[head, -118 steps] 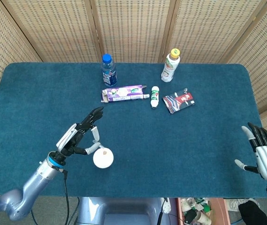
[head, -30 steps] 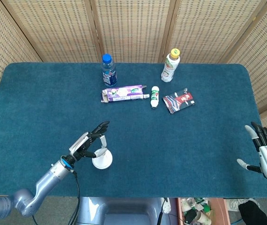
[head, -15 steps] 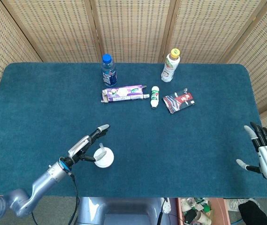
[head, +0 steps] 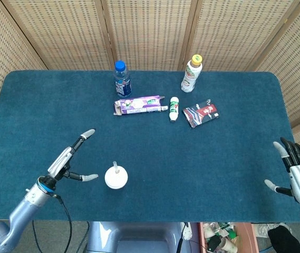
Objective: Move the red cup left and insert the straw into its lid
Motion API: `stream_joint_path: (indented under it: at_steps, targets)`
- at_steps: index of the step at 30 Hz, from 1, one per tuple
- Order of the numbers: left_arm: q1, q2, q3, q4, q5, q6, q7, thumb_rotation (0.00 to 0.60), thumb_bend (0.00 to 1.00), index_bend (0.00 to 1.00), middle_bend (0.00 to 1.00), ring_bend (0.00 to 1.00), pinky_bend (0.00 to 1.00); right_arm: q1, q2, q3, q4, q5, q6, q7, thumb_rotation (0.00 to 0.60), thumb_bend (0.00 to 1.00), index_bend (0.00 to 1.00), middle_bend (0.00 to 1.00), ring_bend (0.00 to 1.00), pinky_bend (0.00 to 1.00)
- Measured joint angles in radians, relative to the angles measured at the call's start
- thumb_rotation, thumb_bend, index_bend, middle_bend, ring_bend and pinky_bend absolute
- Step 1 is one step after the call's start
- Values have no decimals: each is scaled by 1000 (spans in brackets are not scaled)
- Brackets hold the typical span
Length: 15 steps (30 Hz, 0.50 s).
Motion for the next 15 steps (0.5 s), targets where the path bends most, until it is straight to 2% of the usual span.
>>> stream_joint_path:
  at_steps: [4,9,15]
  targets:
    - [58,56,10,-46,-33,47,203,600,139,0,0,0,0,-5,-2,1,-3,-1,11,-15,600,0,0,0,0,0]
    - [145,131,24,-131,-125,105,499,600,139,0,0,0,0,-15,-7,6,-6,3,33,-52,600,0,0,0,0,0]
    - [260,166,37,-179,-198,217,777,600,139,0,0,0,0,-30,-16,18,-21,20,61,-114,600,0,0,0,0,0]
